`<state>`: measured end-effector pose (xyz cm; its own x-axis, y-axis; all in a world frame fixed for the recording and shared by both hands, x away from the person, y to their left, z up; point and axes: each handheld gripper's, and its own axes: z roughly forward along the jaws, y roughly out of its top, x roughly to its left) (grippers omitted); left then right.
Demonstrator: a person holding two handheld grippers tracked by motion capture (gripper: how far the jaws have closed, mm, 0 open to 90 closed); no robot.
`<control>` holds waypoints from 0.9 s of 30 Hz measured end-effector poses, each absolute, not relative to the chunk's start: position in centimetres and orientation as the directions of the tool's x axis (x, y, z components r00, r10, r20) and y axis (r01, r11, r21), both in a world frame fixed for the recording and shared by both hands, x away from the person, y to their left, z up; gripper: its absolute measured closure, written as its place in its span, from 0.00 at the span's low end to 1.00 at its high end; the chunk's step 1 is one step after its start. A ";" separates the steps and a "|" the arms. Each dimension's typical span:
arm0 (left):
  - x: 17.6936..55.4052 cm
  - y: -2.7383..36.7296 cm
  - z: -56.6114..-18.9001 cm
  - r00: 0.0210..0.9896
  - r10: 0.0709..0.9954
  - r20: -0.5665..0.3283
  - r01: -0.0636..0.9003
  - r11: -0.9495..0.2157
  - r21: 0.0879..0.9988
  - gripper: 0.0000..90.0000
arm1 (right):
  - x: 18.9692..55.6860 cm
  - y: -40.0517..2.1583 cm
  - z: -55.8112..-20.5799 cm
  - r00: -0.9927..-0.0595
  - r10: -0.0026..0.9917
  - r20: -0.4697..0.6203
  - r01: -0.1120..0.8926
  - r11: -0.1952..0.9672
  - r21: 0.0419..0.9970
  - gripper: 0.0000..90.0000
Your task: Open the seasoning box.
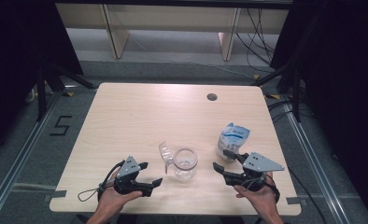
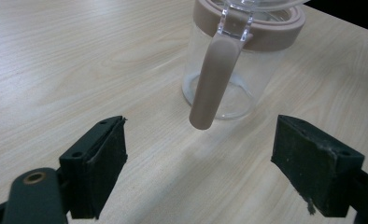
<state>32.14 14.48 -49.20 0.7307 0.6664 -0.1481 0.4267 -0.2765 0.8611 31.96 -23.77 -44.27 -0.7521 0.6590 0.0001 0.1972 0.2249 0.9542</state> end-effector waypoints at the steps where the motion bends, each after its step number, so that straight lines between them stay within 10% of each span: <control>1: 32.2 14.5 -49.2 0.731 0.667 -0.146 0.426 -0.279 0.861 0.19 | 31.9 -24.3 -44.3 -0.747 0.665 0.017 0.216 0.219 0.952 0.43; 27: 32.2 14.4 -49.2 0.723 0.674 -0.153 0.436 -0.273 0.858 0.19 | 32.8 -28.3 -46.0 -0.635 0.771 0.048 0.282 0.174 0.943 0.20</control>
